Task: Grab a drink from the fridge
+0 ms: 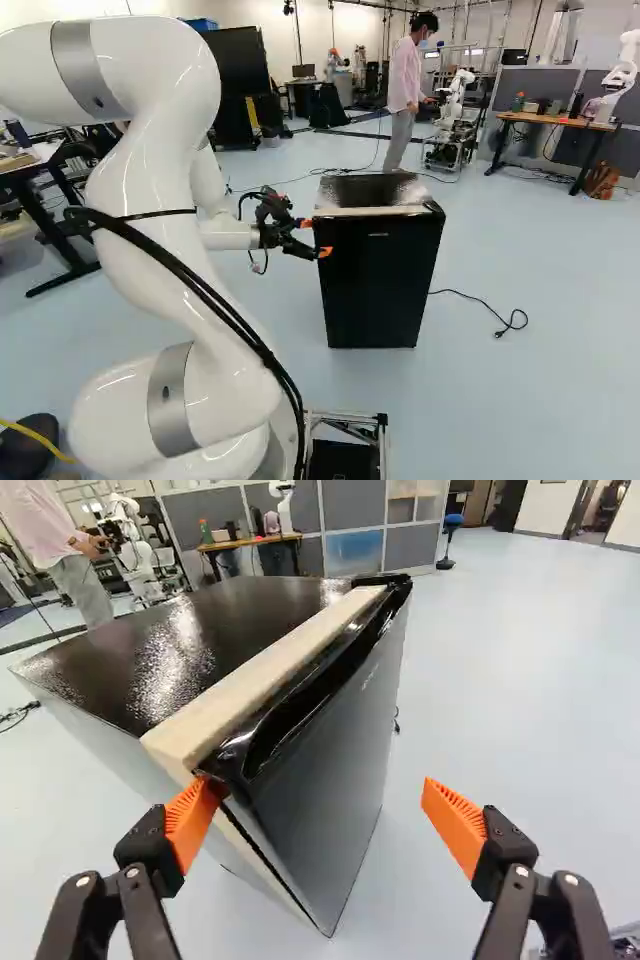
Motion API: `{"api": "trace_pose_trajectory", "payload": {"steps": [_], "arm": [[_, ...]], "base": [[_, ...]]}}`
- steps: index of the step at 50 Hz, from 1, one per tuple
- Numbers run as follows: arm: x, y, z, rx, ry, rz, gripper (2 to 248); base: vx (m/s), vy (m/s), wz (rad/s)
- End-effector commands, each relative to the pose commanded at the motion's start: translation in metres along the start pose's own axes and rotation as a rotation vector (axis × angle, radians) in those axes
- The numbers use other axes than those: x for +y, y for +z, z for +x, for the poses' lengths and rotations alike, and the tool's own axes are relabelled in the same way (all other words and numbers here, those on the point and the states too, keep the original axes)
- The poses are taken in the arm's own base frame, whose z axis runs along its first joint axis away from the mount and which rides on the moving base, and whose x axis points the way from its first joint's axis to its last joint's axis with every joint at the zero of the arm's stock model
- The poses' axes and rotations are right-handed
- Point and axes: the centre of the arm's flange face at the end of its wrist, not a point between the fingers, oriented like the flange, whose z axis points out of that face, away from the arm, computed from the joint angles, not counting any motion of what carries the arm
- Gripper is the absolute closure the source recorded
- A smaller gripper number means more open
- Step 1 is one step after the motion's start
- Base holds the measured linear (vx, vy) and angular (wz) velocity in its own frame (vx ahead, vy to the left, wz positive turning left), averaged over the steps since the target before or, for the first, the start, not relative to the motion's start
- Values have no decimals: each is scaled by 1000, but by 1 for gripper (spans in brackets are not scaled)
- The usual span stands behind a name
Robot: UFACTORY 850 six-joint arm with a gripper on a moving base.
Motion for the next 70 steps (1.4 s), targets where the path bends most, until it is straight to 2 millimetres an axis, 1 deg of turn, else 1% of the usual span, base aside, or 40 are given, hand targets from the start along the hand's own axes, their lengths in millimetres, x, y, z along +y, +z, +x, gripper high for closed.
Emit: {"api": "trace_pose_trajectory", "payload": {"steps": [8,20,34,44,50,55,70], "arm": [[16,-3,0,-3,-17,-6,3],[40,-14,-2,-8,-51,2,3],[69,-32,-6,-14,-99,25,3],[87,-49,-11,-18,-139,62,3],[91,-59,-15,-19,-158,90,3],[89,-65,-18,-19,-164,108,3],[84,-67,-17,0,-159,111,3]], "base": [[-2,-9,-7],[0,0,0],[0,0,0],[0,0,0],[0,0,0],[0,0,0],[0,0,0]]}}
